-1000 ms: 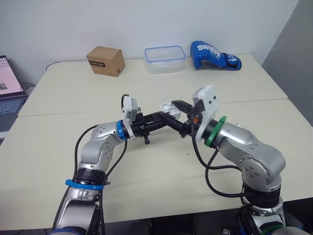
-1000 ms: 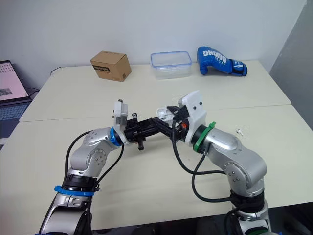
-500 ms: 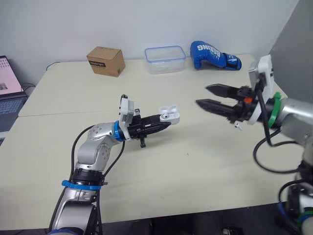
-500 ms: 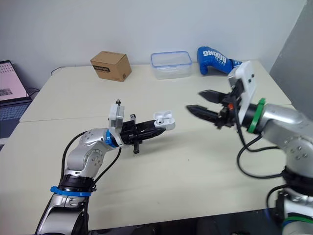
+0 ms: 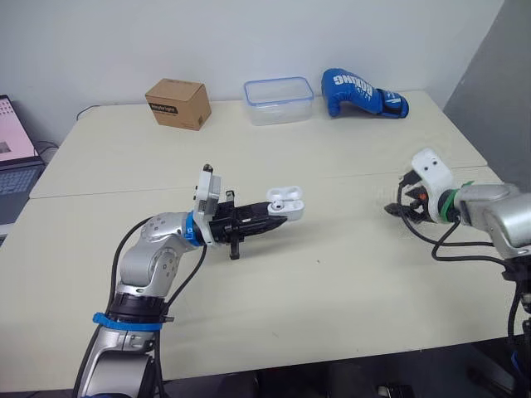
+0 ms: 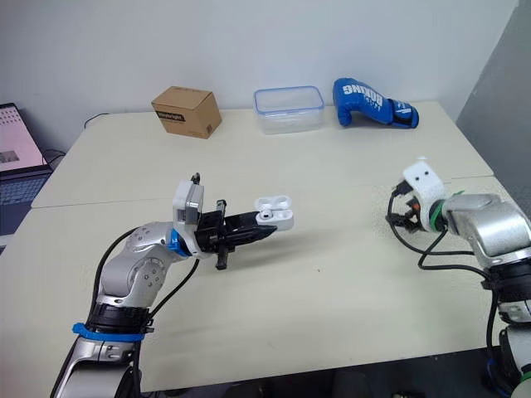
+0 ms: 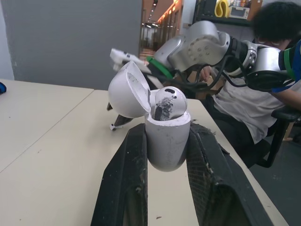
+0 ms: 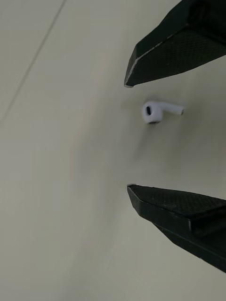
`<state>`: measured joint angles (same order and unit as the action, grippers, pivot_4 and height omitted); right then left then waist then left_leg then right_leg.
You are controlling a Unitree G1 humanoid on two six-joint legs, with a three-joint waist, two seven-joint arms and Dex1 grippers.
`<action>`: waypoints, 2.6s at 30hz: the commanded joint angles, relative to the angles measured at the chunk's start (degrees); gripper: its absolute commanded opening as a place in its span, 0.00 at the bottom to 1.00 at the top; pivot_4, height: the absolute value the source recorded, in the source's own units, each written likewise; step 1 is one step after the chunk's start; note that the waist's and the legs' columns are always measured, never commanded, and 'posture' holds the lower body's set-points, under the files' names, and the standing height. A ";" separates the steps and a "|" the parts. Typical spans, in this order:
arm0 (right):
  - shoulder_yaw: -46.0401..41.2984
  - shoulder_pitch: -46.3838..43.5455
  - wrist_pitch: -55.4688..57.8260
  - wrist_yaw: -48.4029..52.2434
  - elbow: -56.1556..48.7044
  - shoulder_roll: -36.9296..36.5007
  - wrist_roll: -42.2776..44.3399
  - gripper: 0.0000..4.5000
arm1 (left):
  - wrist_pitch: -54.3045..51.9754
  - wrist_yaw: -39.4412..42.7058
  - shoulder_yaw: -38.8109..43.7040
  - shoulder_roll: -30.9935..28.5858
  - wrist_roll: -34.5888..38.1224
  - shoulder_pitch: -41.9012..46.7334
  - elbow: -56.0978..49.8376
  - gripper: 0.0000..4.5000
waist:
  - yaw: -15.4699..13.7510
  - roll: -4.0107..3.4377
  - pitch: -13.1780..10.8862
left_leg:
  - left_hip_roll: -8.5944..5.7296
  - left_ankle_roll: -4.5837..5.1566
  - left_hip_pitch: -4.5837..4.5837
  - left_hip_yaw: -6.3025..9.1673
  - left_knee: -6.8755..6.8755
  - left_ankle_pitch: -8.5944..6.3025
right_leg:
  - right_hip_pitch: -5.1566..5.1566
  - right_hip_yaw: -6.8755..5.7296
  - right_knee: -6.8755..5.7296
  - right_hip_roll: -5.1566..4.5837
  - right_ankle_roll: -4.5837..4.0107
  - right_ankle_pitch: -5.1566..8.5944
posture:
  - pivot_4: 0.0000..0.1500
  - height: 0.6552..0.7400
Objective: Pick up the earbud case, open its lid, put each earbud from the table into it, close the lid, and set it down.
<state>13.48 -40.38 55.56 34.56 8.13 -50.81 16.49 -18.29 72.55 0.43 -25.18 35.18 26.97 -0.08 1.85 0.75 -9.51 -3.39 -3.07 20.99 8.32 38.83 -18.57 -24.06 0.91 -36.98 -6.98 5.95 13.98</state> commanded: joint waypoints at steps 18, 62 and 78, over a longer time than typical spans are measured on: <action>-0.65 -5.66 -1.50 4.97 13.32 5.28 -9.81 0.76 | -0.92 -2.33 1.26 -1.11 2.02 -2.69 -5.80 0.17 | 0.02 0.00 0.00 | 0.00 0.00 -0.01 -0.02 0.00 0.00 | 0.01 0.00 0.01 -0.01 0.00 0.00 | 1.00 0.89; 15.04 -2.13 -18.99 42.03 -11.66 -9.01 -16.54 0.09 | 0.61 0.68 -0.57 -2.20 0.62 -3.26 -5.90 0.17 | -0.06 -0.02 -0.02 | 0.02 -0.01 -0.01 -0.02 0.01 0.00 | 0.00 -0.02 0.03 -0.02 0.01 0.00 | 1.00 0.89; 15.95 -2.46 -25.27 46.10 -5.55 -4.95 -23.01 0.09 | 0.32 -0.29 -0.45 -1.96 1.00 -4.95 -7.97 0.17 | -0.15 -0.02 -0.02 | 0.02 -0.01 -0.01 -0.01 0.02 0.00 | 0.00 -0.01 0.01 -0.02 0.01 0.00 | 1.00 0.89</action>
<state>30.47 -41.93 31.07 79.98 2.70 -55.73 -5.76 -18.52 72.50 -0.09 -27.08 35.63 21.95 -6.09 1.70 0.73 -9.52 -3.36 -3.09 20.99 8.31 38.85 -18.57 -24.06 0.90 -36.96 -7.00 5.96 13.98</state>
